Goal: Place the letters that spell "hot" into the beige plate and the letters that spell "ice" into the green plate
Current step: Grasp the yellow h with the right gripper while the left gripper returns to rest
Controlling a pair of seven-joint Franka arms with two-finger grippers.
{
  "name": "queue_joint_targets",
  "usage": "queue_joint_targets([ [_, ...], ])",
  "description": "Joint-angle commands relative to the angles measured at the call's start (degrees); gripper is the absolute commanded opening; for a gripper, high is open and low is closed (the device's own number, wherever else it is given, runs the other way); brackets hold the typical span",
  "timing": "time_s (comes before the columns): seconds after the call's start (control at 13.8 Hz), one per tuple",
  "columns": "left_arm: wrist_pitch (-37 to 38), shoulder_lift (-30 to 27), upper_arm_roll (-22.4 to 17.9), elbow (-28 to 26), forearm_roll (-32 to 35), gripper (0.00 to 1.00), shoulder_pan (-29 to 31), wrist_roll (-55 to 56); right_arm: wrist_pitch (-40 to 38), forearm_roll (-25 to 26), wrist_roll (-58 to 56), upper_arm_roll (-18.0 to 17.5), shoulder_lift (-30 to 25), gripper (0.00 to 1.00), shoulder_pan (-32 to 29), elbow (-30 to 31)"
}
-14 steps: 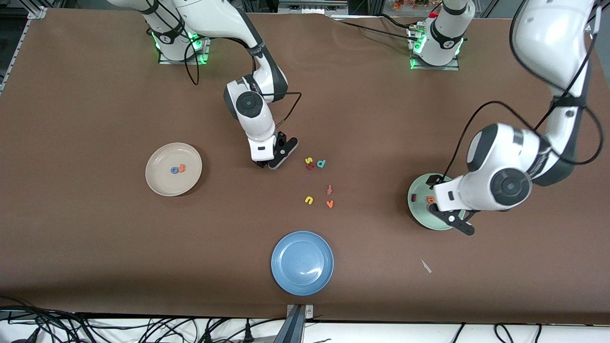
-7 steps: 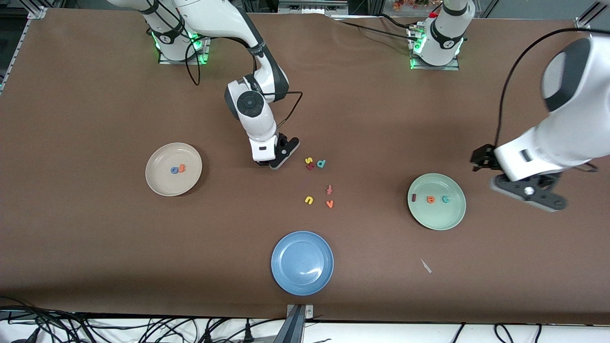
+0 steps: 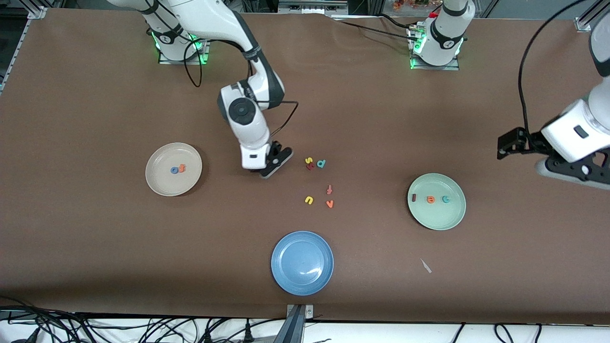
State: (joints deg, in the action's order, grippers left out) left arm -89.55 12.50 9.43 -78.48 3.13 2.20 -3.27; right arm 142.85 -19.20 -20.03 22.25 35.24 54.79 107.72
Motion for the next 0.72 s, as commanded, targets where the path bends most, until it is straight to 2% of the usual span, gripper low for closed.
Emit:
queue_joint_targets([
  [0.0,-4.6,-9.8,-2.2,-12.9,-2.1,1.00,-1.5,2.7,-7.4,-0.9,-0.1,5.5,-5.4,0.00,-0.4,3.2],
  [0.07,-4.3,-11.0,-3.9,-13.6,-4.7,1.00,-2.2,2.4,-7.9,-0.9,-0.1,7.8,-7.6,0.00,-0.4,5.3],
  [0.14,-3.4,-12.1,-7.5,-14.4,-7.1,1.00,-3.8,2.1,-8.0,-0.9,-0.3,10.1,-9.2,0.00,-0.4,7.2],
  [0.22,-2.8,-12.7,-9.2,-15.0,-7.2,1.00,-5.2,0.1,-8.1,-0.9,-0.4,12.1,-10.3,0.00,-0.4,8.8],
  [0.51,-1.6,-12.8,-7.8,-14.4,-2.5,1.00,-5.1,-1.3,-7.9,-1.2,0.5,18.2,-10.5,0.00,-0.7,13.4],
  [0.58,-1.4,-12.9,-7.4,-14.5,-2.3,1.00,-4.8,-1.4,-8.0,-1.2,0.5,18.3,-9.8,0.16,-2.3,13.5],
  [0.65,-1.3,-12.8,-7.4,-14.5,-2.7,1.00,-4.6,-1.4,-8.1,-1.4,0.7,18.2,-9.4,0.79,-4.0,13.3],
])
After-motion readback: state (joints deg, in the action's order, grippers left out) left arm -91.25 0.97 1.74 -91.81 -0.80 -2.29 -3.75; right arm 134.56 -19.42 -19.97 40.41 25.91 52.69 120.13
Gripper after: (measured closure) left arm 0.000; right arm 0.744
